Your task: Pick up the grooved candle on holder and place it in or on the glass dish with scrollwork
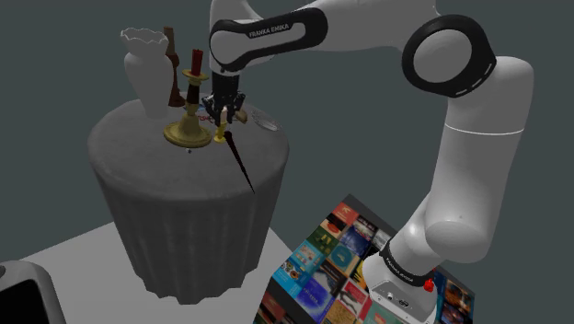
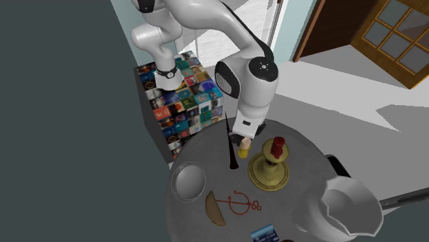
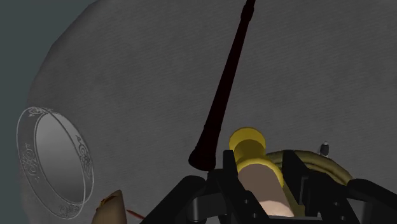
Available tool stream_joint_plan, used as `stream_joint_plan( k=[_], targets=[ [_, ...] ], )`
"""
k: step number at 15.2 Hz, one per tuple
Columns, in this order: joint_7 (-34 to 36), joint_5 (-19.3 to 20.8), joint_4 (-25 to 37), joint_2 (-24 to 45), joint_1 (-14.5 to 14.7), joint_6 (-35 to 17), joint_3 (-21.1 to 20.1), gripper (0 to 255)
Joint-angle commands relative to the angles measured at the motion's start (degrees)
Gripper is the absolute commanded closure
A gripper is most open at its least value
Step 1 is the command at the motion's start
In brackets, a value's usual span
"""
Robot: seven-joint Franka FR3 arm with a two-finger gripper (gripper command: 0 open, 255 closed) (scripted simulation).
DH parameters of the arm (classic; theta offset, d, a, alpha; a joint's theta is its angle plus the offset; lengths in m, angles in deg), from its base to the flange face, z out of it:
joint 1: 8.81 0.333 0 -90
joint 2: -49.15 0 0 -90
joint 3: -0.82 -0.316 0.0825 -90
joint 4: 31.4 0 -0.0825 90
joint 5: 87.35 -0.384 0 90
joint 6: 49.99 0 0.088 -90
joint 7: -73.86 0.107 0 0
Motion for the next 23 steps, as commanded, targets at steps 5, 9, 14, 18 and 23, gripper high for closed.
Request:
stream_joint_plan(
  k=[5,9,14,18,23],
  targets=[
    [-0.17,-0.24,2.86,-1.29,0.01,4.16,-0.11,255],
    [-0.29,-0.37,5.06,-1.90,0.03,6.96,-0.17,255],
    [-0.41,-0.48,8.21,-2.39,0.08,10.59,-0.22,255],
    [-2.86,-0.85,8.64,-3.09,-1.60,11.66,0.47,255],
    [-8.92,-1.61,9.03,-3.71,-5.73,12.53,2.30,255]
  ],
)
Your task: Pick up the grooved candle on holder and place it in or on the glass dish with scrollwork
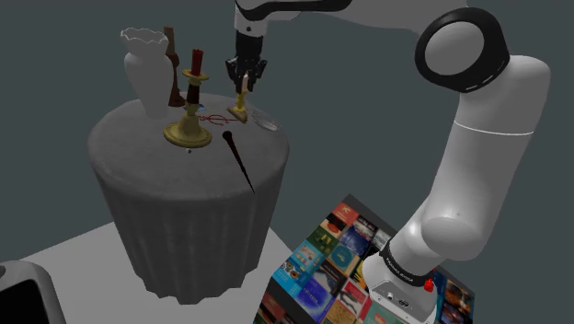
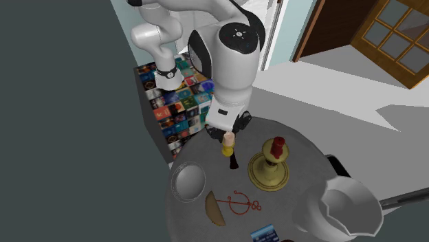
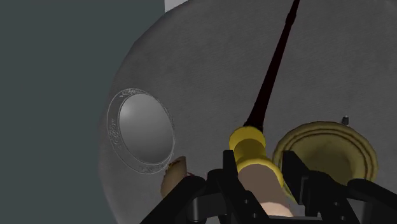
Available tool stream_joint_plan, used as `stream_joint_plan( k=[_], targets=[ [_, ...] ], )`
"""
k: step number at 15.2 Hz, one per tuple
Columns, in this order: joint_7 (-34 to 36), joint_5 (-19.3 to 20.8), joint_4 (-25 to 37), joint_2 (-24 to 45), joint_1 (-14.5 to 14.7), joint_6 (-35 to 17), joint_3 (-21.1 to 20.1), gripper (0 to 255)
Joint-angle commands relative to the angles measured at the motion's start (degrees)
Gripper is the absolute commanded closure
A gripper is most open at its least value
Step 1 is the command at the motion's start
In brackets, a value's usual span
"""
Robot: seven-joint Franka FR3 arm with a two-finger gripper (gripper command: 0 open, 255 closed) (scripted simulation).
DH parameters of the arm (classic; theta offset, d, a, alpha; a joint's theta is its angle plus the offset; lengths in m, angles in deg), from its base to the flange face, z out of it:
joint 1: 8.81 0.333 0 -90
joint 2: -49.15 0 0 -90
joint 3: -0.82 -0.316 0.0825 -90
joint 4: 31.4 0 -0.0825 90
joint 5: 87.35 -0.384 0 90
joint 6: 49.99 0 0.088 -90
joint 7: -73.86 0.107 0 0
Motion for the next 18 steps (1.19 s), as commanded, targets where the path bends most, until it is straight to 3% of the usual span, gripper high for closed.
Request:
stream_joint_plan(
  k=[1,10,18],
  targets=[
    [-2.42,-0.25,0.63,0.35,-1.57,0.23,0.73,255],
    [-13.25,-1.46,7.58,3.49,-8.93,3.88,4.03,255],
    [-13.18,-1.43,1.48,3.53,-8.97,-2.26,4.03,255]
  ],
)
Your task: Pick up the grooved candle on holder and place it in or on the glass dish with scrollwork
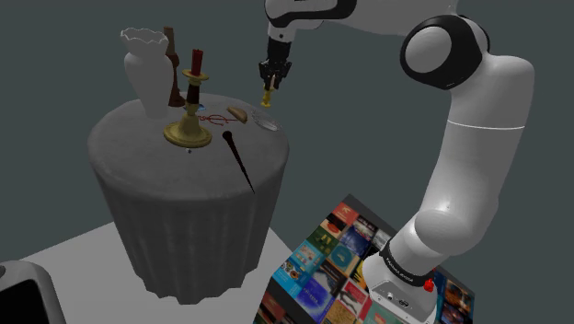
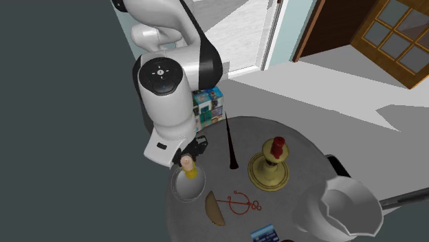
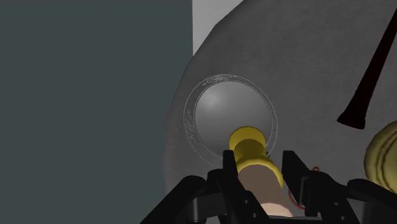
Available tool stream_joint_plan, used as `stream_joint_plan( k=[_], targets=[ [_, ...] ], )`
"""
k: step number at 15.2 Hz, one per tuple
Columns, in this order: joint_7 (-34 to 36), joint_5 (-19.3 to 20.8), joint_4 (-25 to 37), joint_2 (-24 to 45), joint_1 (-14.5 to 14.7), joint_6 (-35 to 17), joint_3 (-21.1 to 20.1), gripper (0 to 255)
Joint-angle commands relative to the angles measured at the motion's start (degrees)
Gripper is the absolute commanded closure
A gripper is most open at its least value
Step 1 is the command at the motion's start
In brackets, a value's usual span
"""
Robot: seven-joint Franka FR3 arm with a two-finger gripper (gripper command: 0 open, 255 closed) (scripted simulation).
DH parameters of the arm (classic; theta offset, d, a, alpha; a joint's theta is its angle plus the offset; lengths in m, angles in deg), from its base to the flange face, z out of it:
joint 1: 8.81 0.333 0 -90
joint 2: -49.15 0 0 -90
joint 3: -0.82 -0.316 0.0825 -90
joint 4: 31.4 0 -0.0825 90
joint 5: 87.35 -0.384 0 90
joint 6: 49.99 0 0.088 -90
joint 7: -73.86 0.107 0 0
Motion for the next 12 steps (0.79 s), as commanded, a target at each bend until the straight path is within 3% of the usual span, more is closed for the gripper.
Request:
stream_joint_plan(
  k=[1,12],
  targets=[
    [0.01,0.00,-1.92,-0.14,-0.01,-1.80,0.00,255],
    [0.10,0.07,-7.42,1.23,-0.03,-8.67,0.03,255]
  ],
)
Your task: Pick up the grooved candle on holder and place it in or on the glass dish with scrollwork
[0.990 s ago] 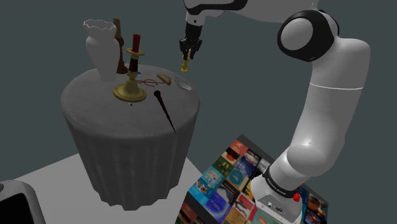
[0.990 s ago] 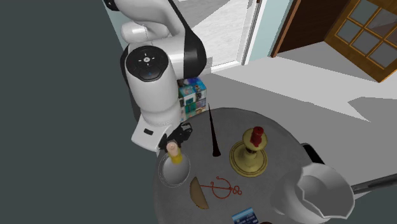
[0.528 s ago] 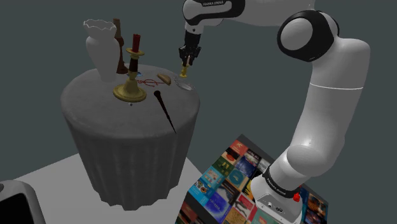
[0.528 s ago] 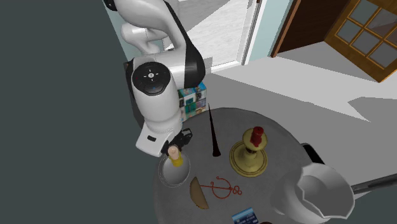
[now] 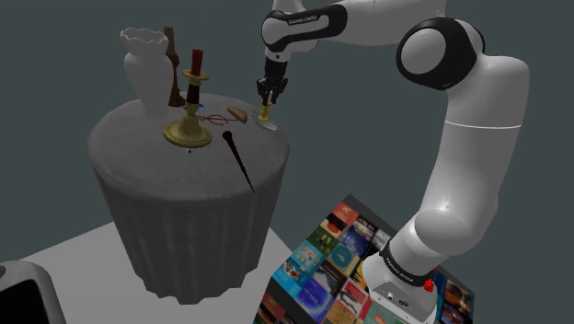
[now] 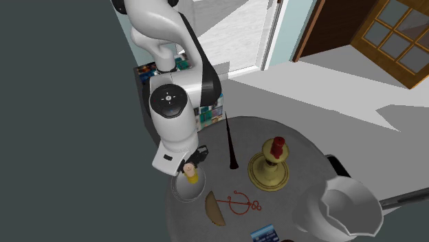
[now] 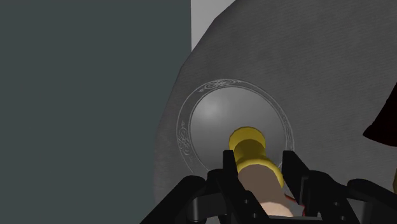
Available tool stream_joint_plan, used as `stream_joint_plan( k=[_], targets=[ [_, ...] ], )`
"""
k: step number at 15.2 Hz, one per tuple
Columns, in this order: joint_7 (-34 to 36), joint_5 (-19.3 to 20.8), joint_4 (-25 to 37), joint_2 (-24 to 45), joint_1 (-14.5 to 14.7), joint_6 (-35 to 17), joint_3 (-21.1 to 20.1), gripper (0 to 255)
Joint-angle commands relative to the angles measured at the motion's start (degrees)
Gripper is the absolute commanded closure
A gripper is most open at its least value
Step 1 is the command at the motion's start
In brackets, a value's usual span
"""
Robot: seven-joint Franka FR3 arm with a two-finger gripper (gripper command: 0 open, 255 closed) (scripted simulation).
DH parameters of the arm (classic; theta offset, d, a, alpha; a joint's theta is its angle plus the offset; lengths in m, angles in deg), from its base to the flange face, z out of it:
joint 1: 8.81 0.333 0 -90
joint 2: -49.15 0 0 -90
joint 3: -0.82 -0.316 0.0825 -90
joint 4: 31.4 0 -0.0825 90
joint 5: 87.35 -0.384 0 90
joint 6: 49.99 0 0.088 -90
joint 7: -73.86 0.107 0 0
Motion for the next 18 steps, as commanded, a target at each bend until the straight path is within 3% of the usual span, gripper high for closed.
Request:
stream_joint_plan(
  k=[1,6,7,12,16,18],
  targets=[
    [0.02,0.00,-0.28,-0.02,0.01,-0.31,0.00,255],
    [0.02,0.00,-0.28,-0.02,0.01,-0.31,0.00,255],
    [0.02,0.00,-0.28,-0.02,0.01,-0.31,0.00,0],
    [0.02,0.00,-0.28,-0.02,0.01,-0.31,0.00,0],
    [-0.03,-0.05,4.85,-1.49,0.05,6.29,-0.04,0],
    [-0.03,-0.05,4.84,-1.49,0.05,6.29,-0.04,0]
  ],
)
